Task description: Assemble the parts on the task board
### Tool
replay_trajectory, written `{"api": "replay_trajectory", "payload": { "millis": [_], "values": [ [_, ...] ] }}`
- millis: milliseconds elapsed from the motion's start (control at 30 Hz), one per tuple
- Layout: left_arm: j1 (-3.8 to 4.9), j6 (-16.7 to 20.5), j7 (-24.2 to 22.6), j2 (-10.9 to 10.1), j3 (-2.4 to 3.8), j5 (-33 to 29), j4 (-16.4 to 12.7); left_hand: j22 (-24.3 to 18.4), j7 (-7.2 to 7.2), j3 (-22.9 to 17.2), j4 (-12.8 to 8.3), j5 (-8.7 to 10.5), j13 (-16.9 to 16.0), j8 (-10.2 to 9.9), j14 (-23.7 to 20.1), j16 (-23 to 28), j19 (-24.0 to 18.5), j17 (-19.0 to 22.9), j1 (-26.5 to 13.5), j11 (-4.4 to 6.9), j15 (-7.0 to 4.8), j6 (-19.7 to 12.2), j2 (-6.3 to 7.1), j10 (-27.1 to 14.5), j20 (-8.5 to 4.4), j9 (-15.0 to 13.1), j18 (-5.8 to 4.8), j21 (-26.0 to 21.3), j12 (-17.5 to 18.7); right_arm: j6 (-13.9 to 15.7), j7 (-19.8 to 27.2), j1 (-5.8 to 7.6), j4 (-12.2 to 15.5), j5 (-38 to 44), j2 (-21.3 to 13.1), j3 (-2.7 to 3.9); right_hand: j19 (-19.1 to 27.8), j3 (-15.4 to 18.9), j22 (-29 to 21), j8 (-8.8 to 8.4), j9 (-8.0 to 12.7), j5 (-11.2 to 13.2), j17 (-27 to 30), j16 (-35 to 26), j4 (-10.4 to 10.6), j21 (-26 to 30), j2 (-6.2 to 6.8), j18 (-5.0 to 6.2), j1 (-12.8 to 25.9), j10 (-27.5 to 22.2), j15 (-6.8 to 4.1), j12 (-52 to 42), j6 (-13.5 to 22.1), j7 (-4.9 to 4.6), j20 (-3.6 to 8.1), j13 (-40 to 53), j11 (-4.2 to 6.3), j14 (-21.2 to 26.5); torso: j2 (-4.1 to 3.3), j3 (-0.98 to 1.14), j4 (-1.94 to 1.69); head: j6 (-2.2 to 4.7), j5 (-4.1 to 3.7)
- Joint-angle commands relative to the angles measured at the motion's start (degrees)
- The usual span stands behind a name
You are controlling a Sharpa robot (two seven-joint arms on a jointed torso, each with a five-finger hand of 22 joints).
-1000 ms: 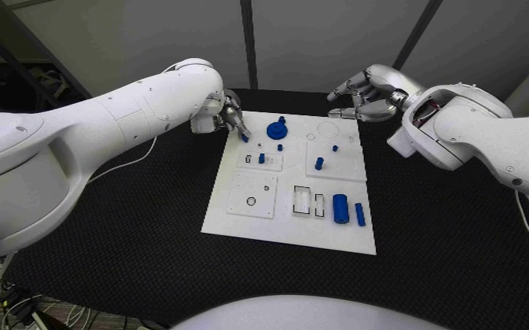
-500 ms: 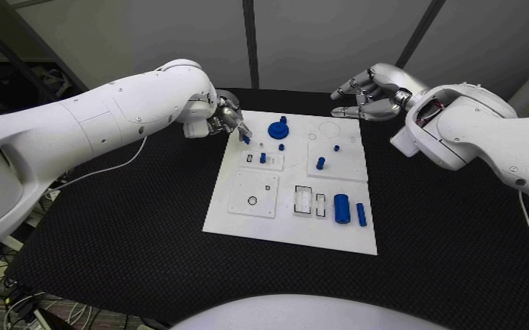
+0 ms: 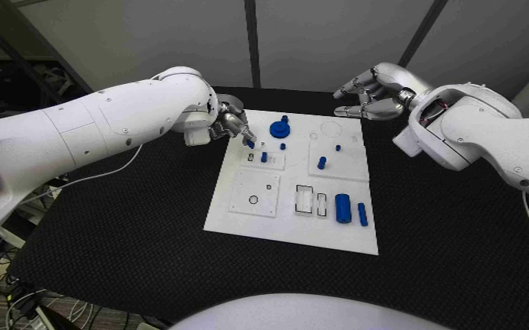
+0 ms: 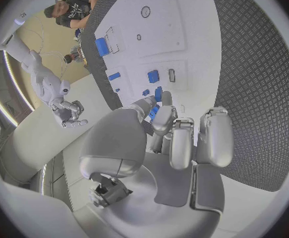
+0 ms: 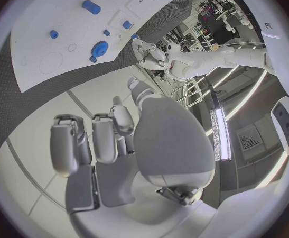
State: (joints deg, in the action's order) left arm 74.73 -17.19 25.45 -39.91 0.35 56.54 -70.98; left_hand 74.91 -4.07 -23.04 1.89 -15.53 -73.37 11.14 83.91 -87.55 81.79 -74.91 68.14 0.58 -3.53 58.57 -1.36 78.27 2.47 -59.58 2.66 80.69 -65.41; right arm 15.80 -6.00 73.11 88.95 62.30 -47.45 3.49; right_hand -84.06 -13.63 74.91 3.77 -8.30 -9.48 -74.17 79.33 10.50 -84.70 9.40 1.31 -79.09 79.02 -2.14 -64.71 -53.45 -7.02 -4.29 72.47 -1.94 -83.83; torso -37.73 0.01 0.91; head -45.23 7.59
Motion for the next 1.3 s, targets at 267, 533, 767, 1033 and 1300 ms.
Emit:
{"api": "replay_trajectory", "payload": {
  "millis": [267, 533, 767, 1033, 1300],
  "values": [
    [-1.11, 3.0, -2.6, -0.7, -0.10, 8.0, -2.0, 3.9, 0.49, -11.2, -10.0, -2.94, -0.2, 0.7, 5.4, 0.0, 0.5, -12.7, -1.3, 0.09, -0.49, 0.5, 0.93, 0.6, -0.01, -0.5, 0.50, 0.4, -0.4, 0.2, 0.5, 0.12, 0.1, -0.2, -0.1, 0.04, -1.8, -0.2, 8.7, -0.11, 0.1, -0.4, 0.1, -0.4, 0.2, 0.3, -0.30, 0.44, 0.3, -0.1, -0.18, 0.3, 0.3, 0.01, 0.23, -0.1, -0.10, -2.5, 0.00, -0.02, 0.13, -0.02, 0.18],
    [-1.70, 3.3, -3.3, -0.8, -0.12, 11.8, -2.5, 4.0, 0.53, -11.4, -10.1, -3.34, -0.2, 0.7, 5.4, -0.1, 0.6, -12.8, -1.4, 0.13, -0.51, 0.6, 1.17, 0.7, -0.04, -0.6, 0.48, 0.4, -0.5, 0.0, 0.5, 0.11, 0.1, -0.2, -0.1, 0.04, -1.8, -0.2, 8.7, -0.11, 0.1, -0.4, 0.1, -0.4, 0.2, 0.3, -0.30, 0.44, 0.3, -0.1, -0.18, 0.3, 0.3, 0.01, 0.23, -0.1, -0.10, -2.5, -0.03, 0.01, 0.14, -0.05, 0.28],
    [-2.42, 2.9, -3.9, -0.7, -0.12, 13.5, -2.9, 4.0, 0.54, -11.5, -10.1, -3.39, -0.2, 0.8, 5.4, -0.1, 0.6, -12.8, -1.4, 0.14, -0.52, 0.6, 1.21, 0.7, -0.04, -0.6, 0.48, 0.4, -0.4, 0.0, 0.5, 0.11, 0.2, -0.2, -0.1, 0.04, -1.8, -0.2, 8.7, -0.11, 0.1, -0.4, 0.1, -0.4, 0.2, 0.3, -0.30, 0.44, 0.3, -0.1, -0.18, 0.3, 0.3, 0.01, 0.23, -0.1, -0.10, -2.5, -0.03, 0.00, 0.17, -0.11, 0.25],
    [-3.16, 2.7, -4.3, -0.7, -0.11, 14.7, -3.3, 4.0, 0.54, -11.5, -10.1, -3.39, -0.2, 0.8, 5.4, -0.1, 0.6, -12.8, -1.4, 0.14, -0.52, 0.6, 1.21, 0.7, -0.04, -0.6, 0.48, 0.4, -0.4, -0.1, 0.5, 0.11, 0.1, -0.2, -0.1, 0.04, -1.8, -0.2, 8.7, -0.11, 0.1, -0.4, 0.1, -0.4, 0.2, 0.3, -0.30, 0.44, 0.3, -0.1, -0.18, 0.3, 0.3, 0.01, 0.23, -0.1, -0.10, -2.5, -0.02, -0.01, 0.06, 0.03, 0.31],
    [-3.45, 2.4, -4.4, -0.9, -0.11, 14.9, -3.7, 4.0, 0.54, -11.5, -10.1, -3.39, -0.2, 0.8, 5.4, -0.1, 0.6, -12.8, -1.4, 0.14, -0.52, 0.6, 1.21, 0.7, -0.04, -0.6, 0.48, 0.4, -0.4, -0.3, 0.5, 0.10, 0.1, -0.2, 0.0, 0.04, -1.8, -0.3, 8.7, -0.09, 0.1, -0.4, 0.0, -0.4, 0.2, 0.2, -0.33, 0.43, 0.4, -0.1, -0.16, 0.3, 0.3, 0.00, 0.22, -0.1, -0.11, -2.5, 0.00, 0.00, 0.12, -0.09, 0.44]
  ]
}}
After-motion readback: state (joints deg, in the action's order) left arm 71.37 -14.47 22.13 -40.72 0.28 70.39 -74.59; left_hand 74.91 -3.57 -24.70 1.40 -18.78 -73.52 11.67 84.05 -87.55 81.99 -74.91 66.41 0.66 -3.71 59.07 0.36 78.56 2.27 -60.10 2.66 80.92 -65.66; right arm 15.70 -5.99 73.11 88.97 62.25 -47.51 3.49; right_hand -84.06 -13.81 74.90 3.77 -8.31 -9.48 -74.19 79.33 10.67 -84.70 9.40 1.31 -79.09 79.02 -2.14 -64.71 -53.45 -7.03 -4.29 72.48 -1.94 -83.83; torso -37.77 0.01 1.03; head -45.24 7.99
